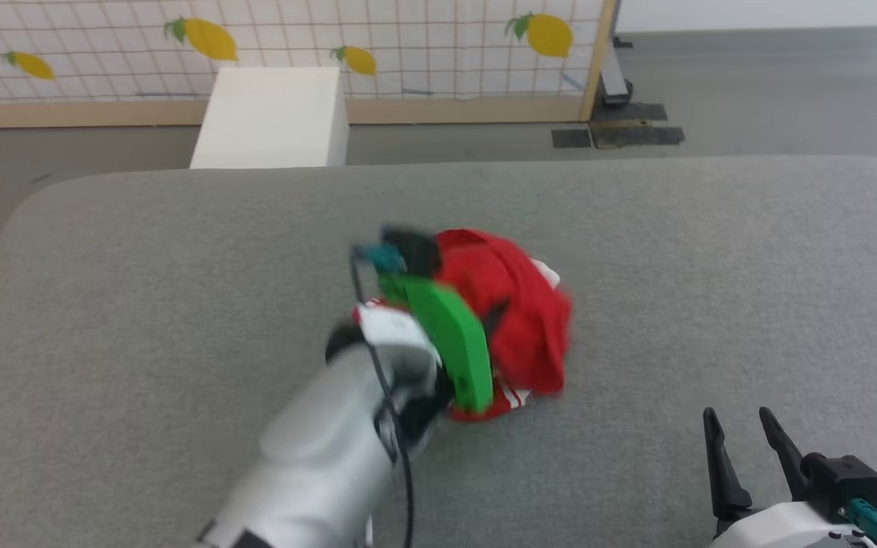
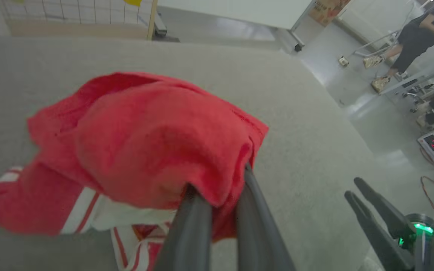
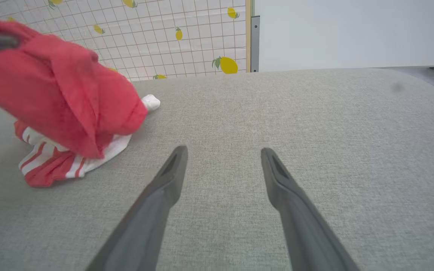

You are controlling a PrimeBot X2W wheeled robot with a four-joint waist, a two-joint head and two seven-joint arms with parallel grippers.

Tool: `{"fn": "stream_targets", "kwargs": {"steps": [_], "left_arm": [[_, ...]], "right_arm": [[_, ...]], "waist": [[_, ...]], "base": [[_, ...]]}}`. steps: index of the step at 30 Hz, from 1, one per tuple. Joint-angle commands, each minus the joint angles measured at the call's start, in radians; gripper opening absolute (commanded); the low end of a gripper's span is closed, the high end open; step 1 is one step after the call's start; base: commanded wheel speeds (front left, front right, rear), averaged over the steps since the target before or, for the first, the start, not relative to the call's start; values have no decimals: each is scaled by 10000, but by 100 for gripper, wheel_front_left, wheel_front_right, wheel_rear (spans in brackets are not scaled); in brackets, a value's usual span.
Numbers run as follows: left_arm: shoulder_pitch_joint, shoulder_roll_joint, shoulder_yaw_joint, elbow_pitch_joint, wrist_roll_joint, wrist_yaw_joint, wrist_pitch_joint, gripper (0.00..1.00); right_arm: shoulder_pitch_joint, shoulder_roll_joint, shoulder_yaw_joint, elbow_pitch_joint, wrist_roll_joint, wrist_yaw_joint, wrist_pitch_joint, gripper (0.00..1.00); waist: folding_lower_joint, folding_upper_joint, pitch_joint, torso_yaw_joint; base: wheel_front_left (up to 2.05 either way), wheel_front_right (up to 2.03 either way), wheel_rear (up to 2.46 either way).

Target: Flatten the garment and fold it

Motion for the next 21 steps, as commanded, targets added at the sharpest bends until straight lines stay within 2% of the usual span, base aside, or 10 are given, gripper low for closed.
{"fn": "stream_targets", "kwargs": {"steps": [1, 5, 8, 9, 11, 16, 21], "left_arm": [[397, 4, -413, 279, -82, 73, 369, 0], [1024, 4, -1545, 975, -139, 248, 1467, 0], [1272, 4, -1740, 984, -580, 314, 1776, 0], [1279, 4, -1657, 886, -817, 353, 1729, 18], [1121, 4, -1447, 642, -1114, 443, 1486, 100], [599, 32, -406, -166, -1774, 549, 635, 100], [507, 627, 854, -1126, -2028, 730, -714, 100]], "right_arm": [[-144, 3, 19, -43, 10, -15, -55, 100], [-145, 3, 13, -54, 82, -15, -55, 100], [-128, 3, -14, -58, 145, -15, -56, 100], [-116, 3, -20, -59, 149, -15, -56, 100], [-76, 3, -25, -47, 135, -15, -56, 100], [32, 3, -13, -13, 153, -15, -56, 100], [110, 3, 85, -8, 215, -15, -56, 100]], "waist": [[1, -1, 227, -263], [1, -1, 231, -266], [1, -1, 189, -131], [1, -1, 159, -52], [1, -1, 66, 111], [1, -1, -280, 479], [1, -1, -703, 713]], "base": [[0, 0, 0], [0, 0, 0], [0, 0, 0], [0, 0, 0], [0, 0, 0], [0, 0, 0], [0, 0, 0]]}}
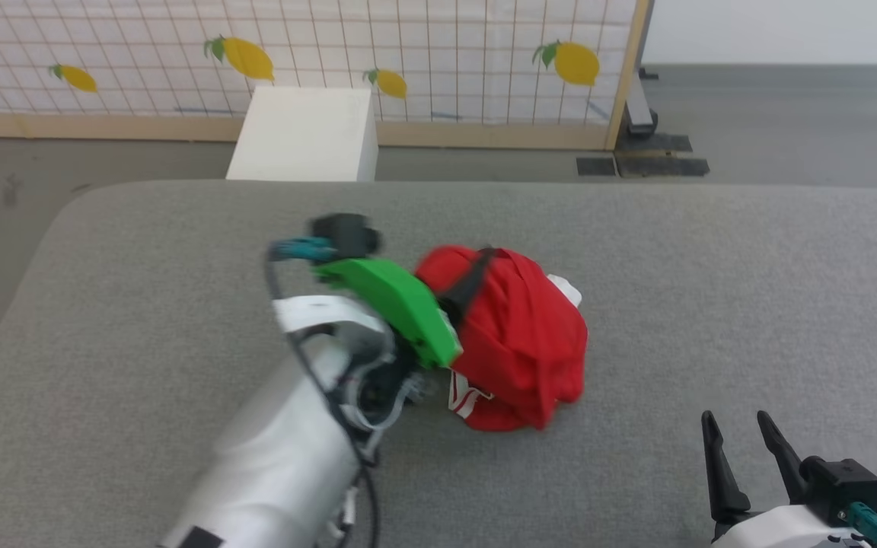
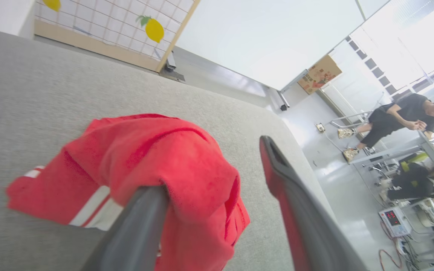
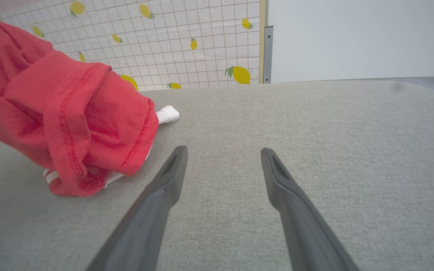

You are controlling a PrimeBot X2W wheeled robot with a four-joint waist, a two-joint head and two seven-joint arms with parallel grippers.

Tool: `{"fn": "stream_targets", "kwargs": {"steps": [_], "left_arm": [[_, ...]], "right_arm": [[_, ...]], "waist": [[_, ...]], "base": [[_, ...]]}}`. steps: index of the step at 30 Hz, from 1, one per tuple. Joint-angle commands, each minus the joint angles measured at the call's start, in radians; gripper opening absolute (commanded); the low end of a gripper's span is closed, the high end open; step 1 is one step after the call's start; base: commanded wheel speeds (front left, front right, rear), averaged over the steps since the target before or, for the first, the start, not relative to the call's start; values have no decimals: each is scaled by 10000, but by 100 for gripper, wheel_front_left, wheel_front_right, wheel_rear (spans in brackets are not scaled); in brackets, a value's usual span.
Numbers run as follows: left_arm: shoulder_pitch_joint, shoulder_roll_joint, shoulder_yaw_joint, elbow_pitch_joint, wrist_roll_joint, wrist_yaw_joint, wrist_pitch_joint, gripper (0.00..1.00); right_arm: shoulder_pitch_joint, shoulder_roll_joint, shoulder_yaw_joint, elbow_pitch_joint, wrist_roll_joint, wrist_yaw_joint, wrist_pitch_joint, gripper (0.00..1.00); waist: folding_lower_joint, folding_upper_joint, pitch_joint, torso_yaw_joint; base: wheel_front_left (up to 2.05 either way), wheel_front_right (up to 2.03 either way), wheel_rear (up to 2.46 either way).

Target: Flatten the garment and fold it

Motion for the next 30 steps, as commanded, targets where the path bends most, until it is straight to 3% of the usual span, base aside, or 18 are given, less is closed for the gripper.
{"fn": "stream_targets", "kwargs": {"steps": [1, 7, 11, 15, 21, 26, 30], "left_arm": [[71, 316, 218, -133, 12, 142, -315, 100], [971, 1644, 976, -1067, 848, 817, -2197, 100], [1958, 2478, 838, -1529, 1335, 1577, -2193, 100], [2807, 2866, 562, -2319, 1392, 1923, -1797, 100], [2680, 2243, -487, -3541, 1578, 1578, -1132, 100], [2208, 1392, -1870, -2993, 1626, 1281, 367, 100], [2105, 1462, -2494, -2287, 1614, 1654, 1734, 100]], "right_arm": [[56, 5, 25, -15, 69, -15, -54, 100], [63, 5, 57, -100, 73, -15, -54, 100], [99, 5, 2, -161, 63, -15, -55, 100], [188, 5, -236, -195, 86, -15, -55, 100], [251, 5, -432, -207, 97, -15, -55, 100], [65, 5, -274, -149, 103, -15, -55, 100], [-18, 5, -222, -147, 126, -15, -55, 100]], "waist": [[0, -1, -336, 223], [0, -1, -625, 223], [0, -1, -696, 169], [0, -1, -652, 248], [0, -1, -441, 428], [0, -1, -300, 243], [0, -1, -265, 4]], "base": [[0, 0, 0], [0, 0, 0], [0, 0, 0], [0, 0, 0], [0, 0, 0], [0, 0, 0], [0, 0, 0]]}}
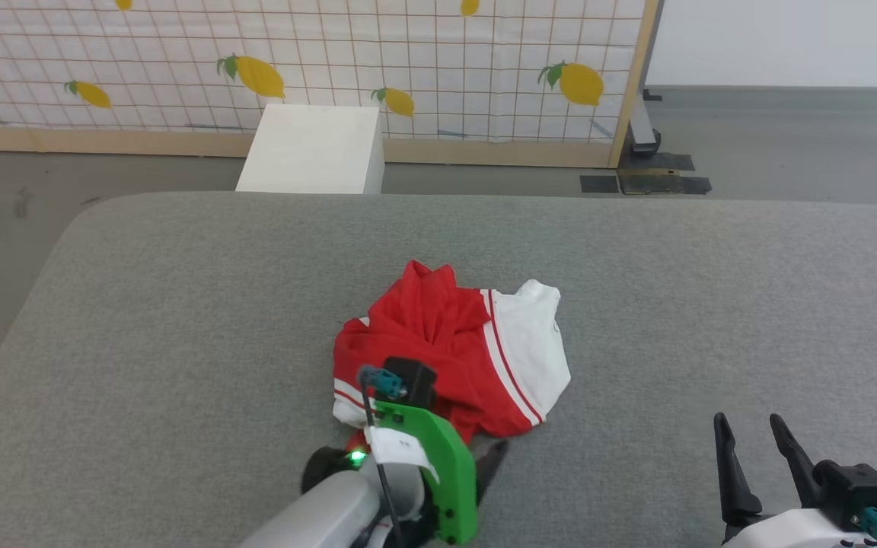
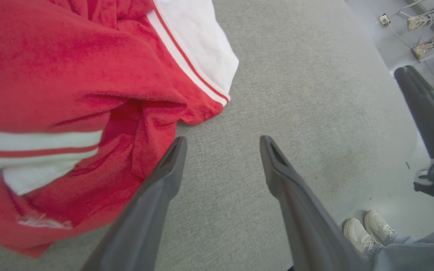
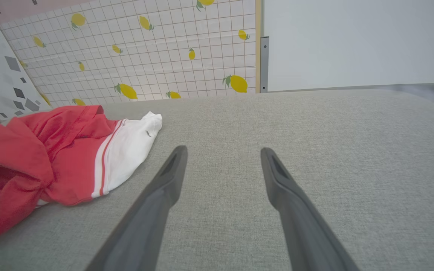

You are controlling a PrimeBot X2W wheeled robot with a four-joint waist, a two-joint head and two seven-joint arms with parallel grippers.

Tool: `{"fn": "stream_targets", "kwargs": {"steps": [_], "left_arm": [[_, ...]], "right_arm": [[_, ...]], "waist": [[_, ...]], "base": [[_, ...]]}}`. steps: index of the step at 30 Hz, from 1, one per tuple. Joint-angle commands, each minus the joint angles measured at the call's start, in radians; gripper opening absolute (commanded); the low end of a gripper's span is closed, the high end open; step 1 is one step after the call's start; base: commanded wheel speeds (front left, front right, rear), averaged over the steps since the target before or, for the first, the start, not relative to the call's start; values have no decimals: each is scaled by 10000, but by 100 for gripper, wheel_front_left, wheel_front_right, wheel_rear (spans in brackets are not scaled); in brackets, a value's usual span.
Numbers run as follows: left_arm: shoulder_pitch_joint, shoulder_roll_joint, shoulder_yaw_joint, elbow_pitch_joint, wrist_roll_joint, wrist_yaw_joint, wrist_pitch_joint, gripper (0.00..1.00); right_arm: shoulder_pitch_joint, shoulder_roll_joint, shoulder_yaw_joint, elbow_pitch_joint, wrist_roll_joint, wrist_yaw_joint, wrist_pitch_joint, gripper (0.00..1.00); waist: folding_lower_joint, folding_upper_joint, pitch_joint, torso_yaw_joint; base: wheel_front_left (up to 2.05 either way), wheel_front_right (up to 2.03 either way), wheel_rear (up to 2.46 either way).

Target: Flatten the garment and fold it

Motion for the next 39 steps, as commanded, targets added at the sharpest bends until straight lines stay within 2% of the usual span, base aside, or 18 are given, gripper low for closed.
{"fn": "stream_targets", "kwargs": {"steps": [1, 4, 7, 13, 18, 22, 27, 33, 39], "left_arm": [[-149, 276, 27, 124, 68, 291, 186, 100], [-233, 762, 162, 22, 347, 816, 209, 100], [-205, 1212, 766, -517, 484, 1154, -562, 100], [298, 1874, 2416, -1783, 470, 1111, -3086, 100], [965, 2672, 2892, -1684, 1359, 1503, -4719, 100], [1629, 2894, 3144, -1371, 2178, 1765, -5443, 100], [2606, 2451, 4099, -1869, 3218, 1667, -5549, 100], [3736, 1422, 5467, -2691, 4224, 857, -5553, 100], [4234, 612, 6290, -2796, 4934, 113, -5555, 100]], "right_arm": [[-127, 1, -33, -20, 72, -15, -49, 100], [-39, 1, -136, -40, 60, -15, -49, 100], [62, 1, -257, -38, 49, -15, -49, 100], [64, 1, -258, -7, 31, -15, -49, 100], [-20, 1, -173, 16, 100, -15, -49, 100], [-56, 1, -127, 7, 146, -15, -49, 100], [-81, 1, -65, -15, 188, -15, -49, 100], [-51, 1, -24, 2, 201, -15, -49, 100], [-103, 1, 104, 88, 164, -15, -49, 100]], "waist": [[0, 0, 30, -125], [0, 0, 32, -108], [0, 0, -3, 24], [0, 0, -142, 291], [0, 0, -287, 407], [0, 0, -327, 416], [0, 0, -287, 375], [0, 0, -201, 354], [0, 0, -131, 393]], "base": [[0, 0, 0], [0, 0, 0], [0, 0, 0], [0, 0, 0], [0, 0, 0], [0, 0, 0], [0, 0, 0], [0, 0, 0], [0, 0, 0]]}}
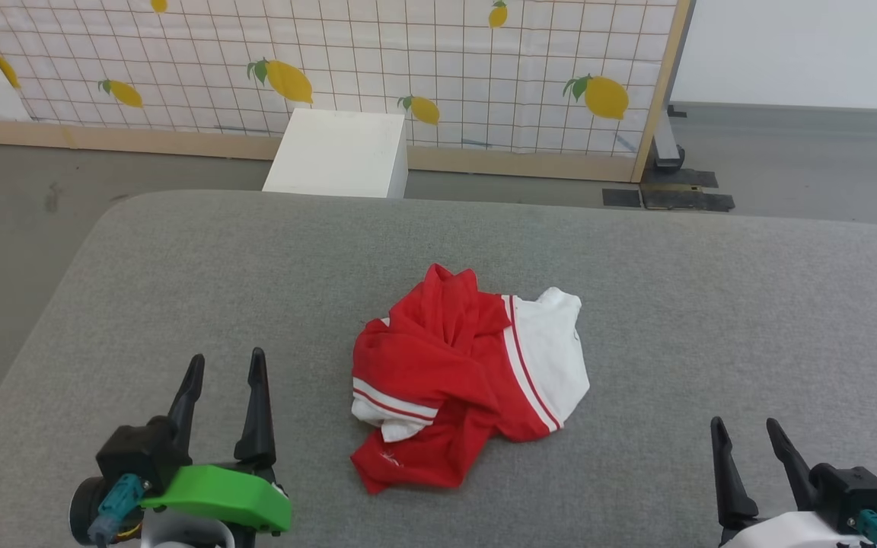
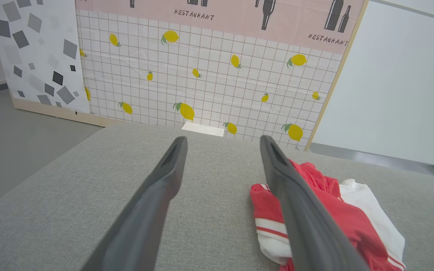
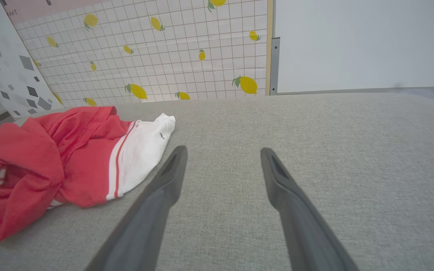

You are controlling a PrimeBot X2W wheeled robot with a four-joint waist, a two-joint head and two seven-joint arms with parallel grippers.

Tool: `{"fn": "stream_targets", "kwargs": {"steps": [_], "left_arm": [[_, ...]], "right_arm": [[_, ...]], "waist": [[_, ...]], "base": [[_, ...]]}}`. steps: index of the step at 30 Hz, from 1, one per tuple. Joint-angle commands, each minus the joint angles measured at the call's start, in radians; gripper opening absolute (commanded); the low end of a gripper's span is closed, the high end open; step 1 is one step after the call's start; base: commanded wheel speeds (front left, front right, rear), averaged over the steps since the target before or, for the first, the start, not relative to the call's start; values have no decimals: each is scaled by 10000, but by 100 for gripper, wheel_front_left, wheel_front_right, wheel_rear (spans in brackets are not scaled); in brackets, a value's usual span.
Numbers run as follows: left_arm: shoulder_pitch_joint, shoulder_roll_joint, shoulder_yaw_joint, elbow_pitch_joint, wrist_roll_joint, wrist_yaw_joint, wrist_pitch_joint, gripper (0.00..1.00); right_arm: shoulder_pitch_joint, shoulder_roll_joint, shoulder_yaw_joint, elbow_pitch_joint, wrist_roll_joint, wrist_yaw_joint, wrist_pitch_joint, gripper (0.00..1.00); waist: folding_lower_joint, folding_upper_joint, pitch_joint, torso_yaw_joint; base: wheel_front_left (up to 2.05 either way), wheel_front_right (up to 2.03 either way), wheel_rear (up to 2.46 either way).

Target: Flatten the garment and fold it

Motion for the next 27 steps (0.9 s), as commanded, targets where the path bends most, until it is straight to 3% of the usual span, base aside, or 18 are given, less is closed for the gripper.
{"fn": "stream_targets", "kwargs": {"steps": [1, 8, 15, 20, 27], "left_arm": [[162, -157, 124, -26, 252, -158, -46, 100], [244, -812, 518, 163, 777, -727, -46, 100], [11, -1391, 601, 273, 1270, -1129, -47, 100], [-384, -1788, 533, 343, 1647, -1362, -47, 100], [-721, -2114, 534, 343, 2074, -1561, -47, 100]], "right_arm": [[-200, 3, 69, 40, -9, -15, -49, 100], [-1189, 3, 377, 507, -254, -15, 796, 100], [-3369, -2, 1242, 1518, -647, -15, 3551, 100], [-4982, -356, 2288, 2797, -1012, -15, 5776, 100], [-6116, -636, 3128, 4088, -1135, -15, 7075, 100]], "waist": [[0, -1, 26, 43], [0, -1, 219, 235], [0, -1, 822, 566], [0, -1, 1453, 1010], [0, -1, 1992, 1457]], "base": [[0, 0, 0], [0, 0, 0], [0, 0, 0], [0, 0, 0], [0, 0, 0]]}}
